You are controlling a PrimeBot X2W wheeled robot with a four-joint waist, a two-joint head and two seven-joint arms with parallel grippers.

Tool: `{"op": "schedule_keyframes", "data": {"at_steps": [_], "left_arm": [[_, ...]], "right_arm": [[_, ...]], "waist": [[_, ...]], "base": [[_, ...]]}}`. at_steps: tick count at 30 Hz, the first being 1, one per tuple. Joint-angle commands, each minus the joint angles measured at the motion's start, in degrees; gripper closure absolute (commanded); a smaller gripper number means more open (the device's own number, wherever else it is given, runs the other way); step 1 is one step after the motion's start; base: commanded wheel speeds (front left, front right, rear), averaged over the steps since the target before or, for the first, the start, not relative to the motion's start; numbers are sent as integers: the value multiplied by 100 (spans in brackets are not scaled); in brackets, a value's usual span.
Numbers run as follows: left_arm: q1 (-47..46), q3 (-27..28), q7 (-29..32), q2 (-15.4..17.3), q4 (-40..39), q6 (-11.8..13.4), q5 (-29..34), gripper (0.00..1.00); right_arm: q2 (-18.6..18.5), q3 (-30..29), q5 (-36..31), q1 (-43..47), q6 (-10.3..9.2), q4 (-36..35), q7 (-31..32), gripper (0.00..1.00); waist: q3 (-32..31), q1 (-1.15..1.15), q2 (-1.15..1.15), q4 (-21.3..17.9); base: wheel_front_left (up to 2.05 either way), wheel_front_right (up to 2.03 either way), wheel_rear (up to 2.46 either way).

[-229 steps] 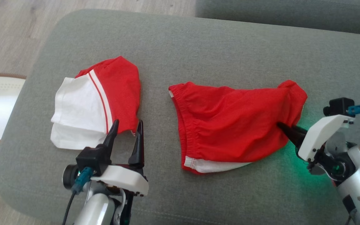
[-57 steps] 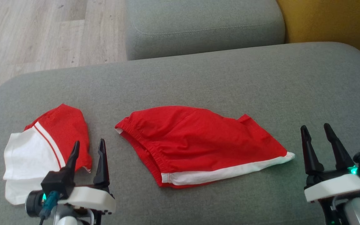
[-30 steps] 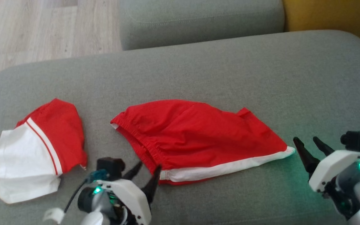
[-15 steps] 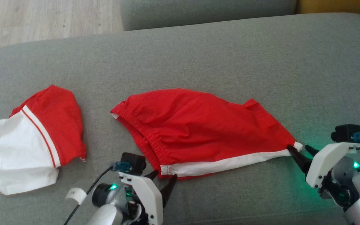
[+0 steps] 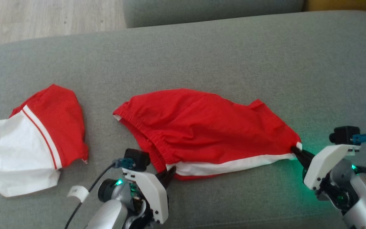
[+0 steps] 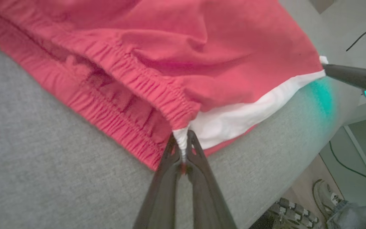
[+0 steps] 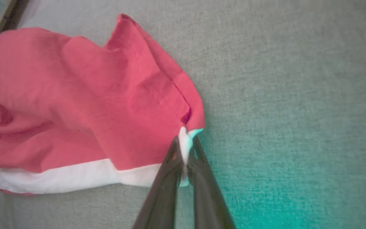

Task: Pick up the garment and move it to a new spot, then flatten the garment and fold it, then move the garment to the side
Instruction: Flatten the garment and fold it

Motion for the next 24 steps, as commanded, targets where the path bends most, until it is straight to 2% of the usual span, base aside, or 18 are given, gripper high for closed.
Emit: {"op": "schedule_keyframes", "data": {"at_steps": [1,7,13,19,24], "left_arm": [[-271,199,-98,2,-217,-18,-59,100],[-354,376,-320,198,-704,-54,-220,100],[-958,538,-113,595,-1222,-84,-230,100],[-2398,625,252,808,-953,-114,-258,100],[-4081,594,451,688,-125,-126,-199,100]], "right_arm": [[-148,64,71,-144,44,-211,-141,100],[-282,55,522,-152,44,-730,-524,100],[-384,-21,1204,-420,44,-1368,-660,100],[-451,-116,1903,-1419,44,-1516,-550,100],[-501,-215,2323,-2753,44,-1121,-286,100]], "waist": [[-53,0,0,2],[-248,0,0,23],[-173,0,0,40],[393,0,0,89],[1119,0,0,172]], "base": [[0,0,0],[0,0,0],[0,0,0],[0,0,0],[0,0,0]]}}
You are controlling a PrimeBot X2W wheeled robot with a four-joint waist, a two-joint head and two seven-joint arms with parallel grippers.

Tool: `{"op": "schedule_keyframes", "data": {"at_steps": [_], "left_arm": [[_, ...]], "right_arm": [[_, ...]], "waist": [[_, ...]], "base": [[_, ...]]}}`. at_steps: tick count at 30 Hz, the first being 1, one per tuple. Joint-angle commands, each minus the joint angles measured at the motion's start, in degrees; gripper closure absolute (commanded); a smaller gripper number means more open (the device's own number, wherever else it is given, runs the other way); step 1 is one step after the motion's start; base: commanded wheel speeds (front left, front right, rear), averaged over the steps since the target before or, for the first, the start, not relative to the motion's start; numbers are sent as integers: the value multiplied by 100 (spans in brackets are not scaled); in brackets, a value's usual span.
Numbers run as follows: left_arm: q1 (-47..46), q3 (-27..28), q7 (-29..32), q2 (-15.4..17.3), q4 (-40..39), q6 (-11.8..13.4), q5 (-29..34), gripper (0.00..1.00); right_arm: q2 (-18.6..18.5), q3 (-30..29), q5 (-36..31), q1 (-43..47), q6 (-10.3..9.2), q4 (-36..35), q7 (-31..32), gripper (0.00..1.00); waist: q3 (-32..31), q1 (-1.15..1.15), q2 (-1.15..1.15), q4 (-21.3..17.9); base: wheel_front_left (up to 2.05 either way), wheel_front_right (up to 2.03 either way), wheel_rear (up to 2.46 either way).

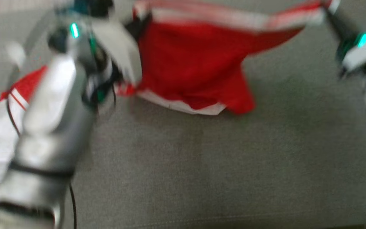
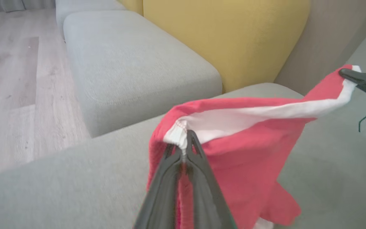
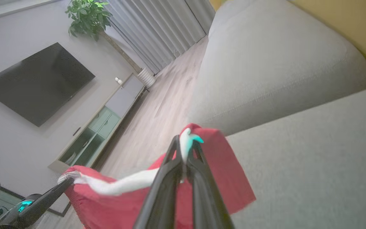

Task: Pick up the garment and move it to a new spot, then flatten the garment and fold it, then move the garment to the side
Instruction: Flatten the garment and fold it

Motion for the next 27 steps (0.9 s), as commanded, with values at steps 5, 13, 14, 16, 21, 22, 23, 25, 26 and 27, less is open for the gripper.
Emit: {"op": "schedule_keyframes", "data": {"at_steps": [5,13,14,16,21,22,23,25,26,27], "left_arm": [[-2023,251,93,-66,896,-32,-194,100],[-4366,667,-572,-284,2350,34,-448,100],[-4581,695,-665,-307,2502,40,-456,100],[-4773,716,-747,-329,2649,43,-465,100],[-5241,612,-976,-420,3304,6,-516,100],[-5225,538,-981,-432,3412,-7,-523,100],[-5179,470,-981,-443,3508,-17,-546,100],[-4967,251,-930,-460,3646,-30,-596,100],[-4785,59,-863,-471,3637,-31,-647,100],[-4563,-157,-781,-478,3590,-33,-725,100]], "right_arm": [[-146,-49,46,-1777,44,389,108,100],[-80,-121,-210,-4100,44,1273,-586,100],[-78,-105,-226,-4310,44,1349,-666,100],[-68,-98,-213,-4493,44,1419,-736,100],[-134,208,-158,-4903,44,1504,-818,100],[-163,287,-116,-4864,44,1493,-797,100],[-195,360,-58,-4788,44,1489,-767,100],[-264,560,30,-4498,44,1476,-704,100],[-297,684,67,-4284,44,1461,-669,100],[-338,820,99,-4039,44,1431,-633,100]], "waist": [[1093,0,0,124],[1541,0,0,117],[1559,0,0,107],[1575,0,0,96],[1641,0,0,40],[1645,0,0,30],[1644,0,0,22],[1600,0,0,-7],[1556,0,0,-23],[1503,0,0,-37]], "base": [[0,0,0],[0,0,0],[0,0,0],[0,0,0],[0,0,0],[0,0,0],[0,0,0],[0,0,0],[0,0,0],[0,0,0]]}}
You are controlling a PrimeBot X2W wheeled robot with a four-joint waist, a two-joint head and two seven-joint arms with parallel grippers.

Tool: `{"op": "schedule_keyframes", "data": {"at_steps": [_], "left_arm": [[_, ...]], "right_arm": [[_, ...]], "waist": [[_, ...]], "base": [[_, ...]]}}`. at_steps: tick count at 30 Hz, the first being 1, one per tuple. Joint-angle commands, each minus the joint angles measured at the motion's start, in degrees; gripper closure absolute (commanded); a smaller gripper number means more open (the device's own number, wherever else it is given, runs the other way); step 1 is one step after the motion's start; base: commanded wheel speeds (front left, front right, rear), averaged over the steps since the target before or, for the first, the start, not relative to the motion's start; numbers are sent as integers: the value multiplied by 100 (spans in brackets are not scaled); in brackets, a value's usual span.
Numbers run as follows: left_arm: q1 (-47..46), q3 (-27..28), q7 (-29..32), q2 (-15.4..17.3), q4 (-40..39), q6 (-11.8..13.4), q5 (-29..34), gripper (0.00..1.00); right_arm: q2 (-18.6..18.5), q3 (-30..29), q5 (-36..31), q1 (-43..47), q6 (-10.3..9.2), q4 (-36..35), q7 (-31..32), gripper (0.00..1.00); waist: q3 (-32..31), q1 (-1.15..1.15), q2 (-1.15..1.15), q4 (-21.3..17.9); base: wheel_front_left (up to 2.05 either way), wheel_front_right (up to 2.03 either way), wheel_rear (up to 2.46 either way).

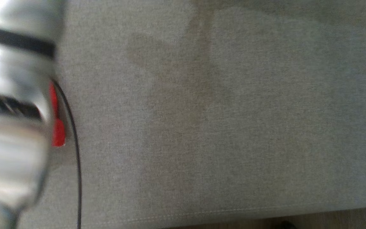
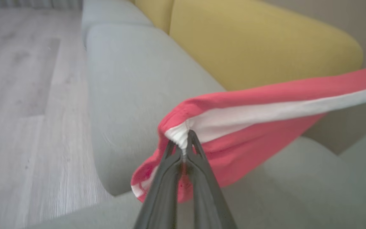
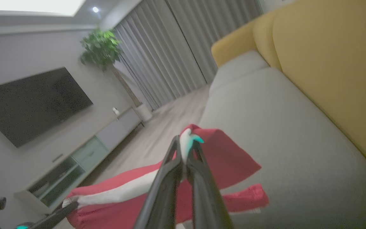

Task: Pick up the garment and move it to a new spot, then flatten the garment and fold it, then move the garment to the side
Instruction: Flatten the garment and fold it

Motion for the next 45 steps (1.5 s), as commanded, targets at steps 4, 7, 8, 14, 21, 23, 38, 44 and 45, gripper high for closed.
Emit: {"op": "schedule_keyframes", "data": {"at_steps": [4,7,8,14,21,23,38,44,45], "left_arm": [[1177,-960,487,370,-669,-15,-655,100],[2115,-1561,956,753,-1281,-15,-1362,100],[2417,-1767,1145,920,-1497,-15,-1586,100],[3875,-2463,2101,1854,-2714,-16,-2824,100],[5019,-2653,2976,2682,-4161,-16,-3895,100],[5280,-2673,3221,2897,-4582,20,-4148,100],[4778,-2131,4033,3060,-5408,851,-5122,100],[4088,-1848,4181,2676,-4857,915,-5369,100],[4000,-1791,4182,2610,-4772,915,-5422,100]], "right_arm": [[-252,621,194,1452,44,-377,176,100],[-422,1010,336,2372,44,-438,370,100],[-476,1129,385,2647,44,-463,455,100],[-986,1768,605,3969,44,-954,1143,100],[-1897,2016,878,5169,44,-1867,1707,100],[-2141,2028,922,5457,44,-2141,1831,100],[-2435,1190,1592,4860,44,-2802,3075,100],[-2177,1000,1670,3800,44,-2091,3745,100],[-2115,980,1656,3627,44,-1920,3825,100]], "waist": [[-446,-1,0,-120],[-842,-1,0,-178],[-1000,-1,0,-199],[-1835,-1,0,-290],[-2393,-1,0,-314],[-2489,-1,0,-304],[-1705,-1,0,131],[-1117,-1,0,466],[-1035,-1,0,525]], "base": [[0,0,0],[0,0,0],[0,0,0],[0,0,0],[0,0,0],[0,0,0],[0,0,0],[0,0,0],[0,0,0]]}}
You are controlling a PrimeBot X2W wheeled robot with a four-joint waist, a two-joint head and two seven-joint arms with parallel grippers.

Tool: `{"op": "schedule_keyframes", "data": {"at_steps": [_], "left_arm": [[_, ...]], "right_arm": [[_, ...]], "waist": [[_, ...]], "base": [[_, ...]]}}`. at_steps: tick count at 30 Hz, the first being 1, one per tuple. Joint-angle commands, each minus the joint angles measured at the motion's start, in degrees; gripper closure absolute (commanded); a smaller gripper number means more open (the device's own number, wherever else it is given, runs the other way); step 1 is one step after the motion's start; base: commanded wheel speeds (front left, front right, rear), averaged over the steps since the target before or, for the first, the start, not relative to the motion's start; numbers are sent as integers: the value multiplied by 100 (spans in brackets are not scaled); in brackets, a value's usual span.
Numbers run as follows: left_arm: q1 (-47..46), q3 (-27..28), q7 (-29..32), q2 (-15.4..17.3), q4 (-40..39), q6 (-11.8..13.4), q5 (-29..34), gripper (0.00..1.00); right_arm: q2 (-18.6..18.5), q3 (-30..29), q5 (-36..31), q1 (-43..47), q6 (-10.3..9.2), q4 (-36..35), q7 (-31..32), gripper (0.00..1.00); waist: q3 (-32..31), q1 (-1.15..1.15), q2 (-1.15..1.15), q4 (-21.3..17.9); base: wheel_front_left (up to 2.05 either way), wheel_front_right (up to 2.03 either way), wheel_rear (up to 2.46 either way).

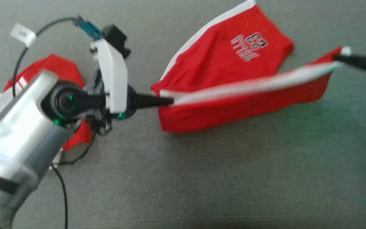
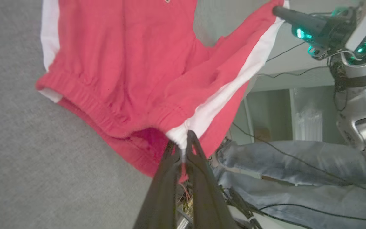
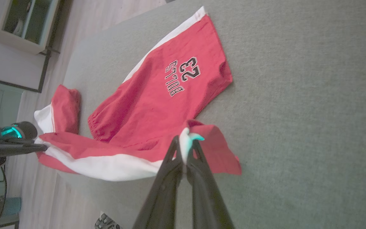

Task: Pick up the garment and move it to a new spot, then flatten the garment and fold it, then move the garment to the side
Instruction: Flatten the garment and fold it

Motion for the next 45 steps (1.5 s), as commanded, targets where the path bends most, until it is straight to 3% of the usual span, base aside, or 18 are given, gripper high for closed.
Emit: {"op": "schedule_keyframes", "data": {"at_steps": [1,6,13,29,30,31,32,33,34,40,45], "left_arm": [[-371,353,0,158,-66,28,-68,100],[-711,593,-48,-57,282,-4,-239,100],[-990,657,-200,-300,532,-85,-171,100],[-1451,679,-544,-711,866,-237,97,100],[-1459,676,-549,-713,895,-244,109,100],[-1464,671,-557,-712,924,-249,125,100],[-1464,671,-557,-712,924,-249,125,100],[-1472,662,-585,-707,952,-257,163,75],[-1471,656,-603,-710,984,-268,182,0],[-1454,703,-793,-619,1131,-384,305,0],[-1371,622,-1130,-315,932,-599,742,0]], "right_arm": [[-69,-97,-24,-133,44,-15,67,100],[244,-139,-182,-930,44,795,412,100],[657,-239,-548,-1850,44,1707,395,100],[929,-368,-1202,-3105,44,2577,336,100],[965,-372,-1214,-3114,44,2605,320,93],[996,-372,-1233,-3117,44,2633,297,49],[996,-372,-1233,-3117,44,2633,297,49],[1032,-388,-1252,-3121,44,2659,226,0],[1078,-407,-1251,-3116,44,2669,161,0],[1216,-502,-1166,-2860,44,2382,-311,0],[1154,-669,-967,-2378,44,1728,-981,0]], "waist": [[317,1,0,275],[659,1,0,538],[1095,1,0,871],[1860,1,0,1312],[1862,1,0,1308],[1860,1,0,1300],[1860,1,0,1300],[1852,1,0,1293],[1837,1,0,1282],[1572,1,0,1180],[1277,1,0,1118]], "base": [[0,0,0],[0,0,0],[0,0,0],[0,0,0],[0,0,0],[0,0,0],[0,0,0],[0,0,0],[0,0,0],[0,0,0],[0,0,0]]}}
